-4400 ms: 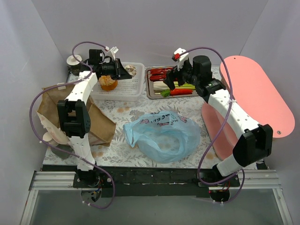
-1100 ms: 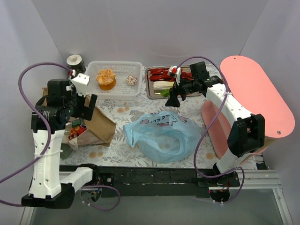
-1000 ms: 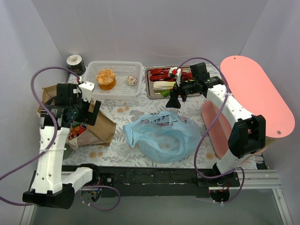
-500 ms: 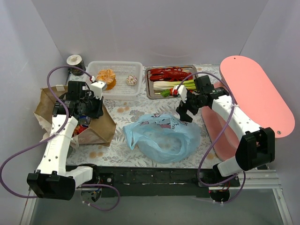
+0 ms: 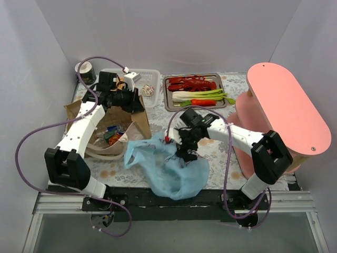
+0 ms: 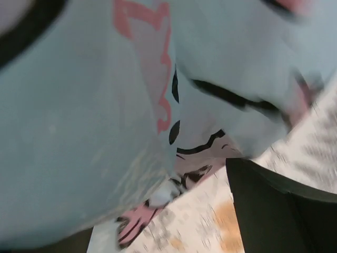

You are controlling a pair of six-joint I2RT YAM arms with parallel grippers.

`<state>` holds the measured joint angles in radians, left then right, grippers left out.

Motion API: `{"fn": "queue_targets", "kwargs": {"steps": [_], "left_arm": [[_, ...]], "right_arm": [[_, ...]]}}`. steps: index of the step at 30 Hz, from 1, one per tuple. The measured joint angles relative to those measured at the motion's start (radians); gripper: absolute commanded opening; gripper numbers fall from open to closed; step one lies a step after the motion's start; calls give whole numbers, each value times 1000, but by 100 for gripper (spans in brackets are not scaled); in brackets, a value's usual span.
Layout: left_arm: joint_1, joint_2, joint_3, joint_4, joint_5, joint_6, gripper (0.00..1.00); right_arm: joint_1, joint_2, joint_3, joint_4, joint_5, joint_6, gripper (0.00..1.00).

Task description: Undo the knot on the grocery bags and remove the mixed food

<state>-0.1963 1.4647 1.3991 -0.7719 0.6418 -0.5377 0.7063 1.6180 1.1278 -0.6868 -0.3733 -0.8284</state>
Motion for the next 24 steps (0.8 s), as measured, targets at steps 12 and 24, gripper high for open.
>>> {"fn": "queue_targets", "kwargs": {"steps": [12,24], "left_arm": [[-175,204,193,77,47,-54,0],[-290,398,490,70,80,-79,81]], "right_arm": [[185,-53,0,9,-93,10,98],[184,55,157,-110,-330,-104,98]]}}
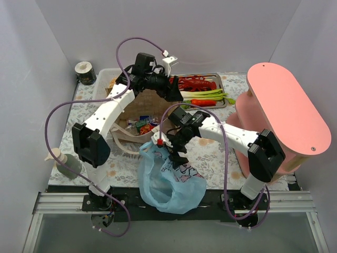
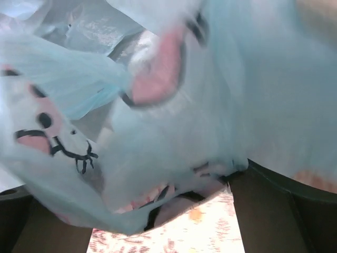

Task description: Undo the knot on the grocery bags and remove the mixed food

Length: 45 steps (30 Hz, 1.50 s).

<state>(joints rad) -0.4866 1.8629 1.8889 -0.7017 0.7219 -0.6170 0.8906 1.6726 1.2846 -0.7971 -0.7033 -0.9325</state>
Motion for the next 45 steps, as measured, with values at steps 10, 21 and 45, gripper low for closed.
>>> {"fn": "queue_targets", "kwargs": {"steps": [10,21,45], "left_arm": [[23,-498,-177,-30,-228,66,97],[25,-863,-445,-306,-113,336,90],[26,-745,-639,-510,-45,507,1]], "right_arm": [[-128,-237,51,-126,79,-100,98],[-163,-428,154,49,166,-73,98],[-124,-62,272,37,116,-261,34]]}}
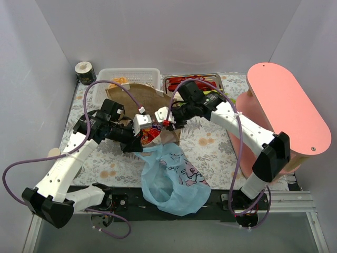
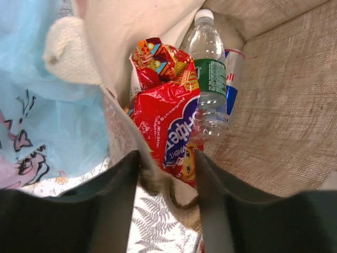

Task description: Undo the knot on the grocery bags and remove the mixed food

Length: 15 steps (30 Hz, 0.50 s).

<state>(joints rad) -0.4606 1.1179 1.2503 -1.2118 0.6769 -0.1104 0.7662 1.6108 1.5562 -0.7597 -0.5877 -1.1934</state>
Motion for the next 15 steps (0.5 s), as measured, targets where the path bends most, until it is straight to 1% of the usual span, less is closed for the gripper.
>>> {"fn": "queue_targets", "kwargs": {"steps": [1,2,3,4,5,6,7,8,12,15], "left_arm": [[0,0,0,-14,5,9,0],[0,-1,0,-30,6,17,0],[0,-2,0,-44,5,25,0],[0,-3,0,-53,3,27,4],[0,-6,0,-60,-3,29,42],[0,-12,0,-63,-12,27,52],[0,-21,0,-60,-24,24,55],[0,-33,5,-56,-40,10,56],[0,-87,47,-19,-92,-39,52],[0,-117,89,-3,-102,-58,52]], "right_arm": [[0,24,19,-10,2,8,27],[0,50,41,-15,5,15,22],[-2,76,67,-27,10,30,18],[-6,102,94,-37,9,50,17],[-12,126,120,-41,7,74,17],[-19,146,140,-45,4,105,16],[-27,160,156,-46,0,134,16],[-34,170,167,-45,-2,159,16],[-53,176,173,-33,-3,240,13],[-52,177,173,-20,13,285,13]]}}
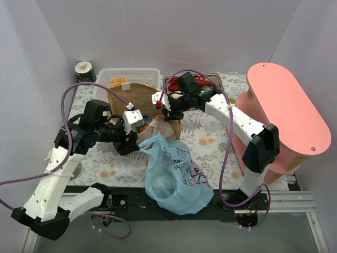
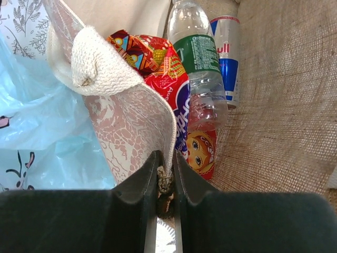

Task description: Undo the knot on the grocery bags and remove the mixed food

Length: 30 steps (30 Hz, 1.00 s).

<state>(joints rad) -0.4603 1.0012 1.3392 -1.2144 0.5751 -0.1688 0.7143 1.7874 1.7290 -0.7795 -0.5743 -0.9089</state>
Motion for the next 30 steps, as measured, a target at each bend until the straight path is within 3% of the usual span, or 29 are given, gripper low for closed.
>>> {"fn": "queue_targets", "kwargs": {"steps": [12,19,25,26,27,30], "left_arm": [[0,74,-7,58,61,-79,47],[0,174,-7,116,99,-115,50],[0,214,-41,90,71,-76,28],[0,218,-44,78,68,-63,22],[0,218,-46,69,68,-55,3],[0,207,-57,30,51,-25,0]], "right_arm": [[0,2,-2,30,37,68,13],[0,1,-35,70,45,73,13],[0,1,-43,84,50,75,13],[0,1,-44,87,51,76,12],[-1,1,-45,88,51,76,12],[-6,1,-48,94,51,80,3]]}}
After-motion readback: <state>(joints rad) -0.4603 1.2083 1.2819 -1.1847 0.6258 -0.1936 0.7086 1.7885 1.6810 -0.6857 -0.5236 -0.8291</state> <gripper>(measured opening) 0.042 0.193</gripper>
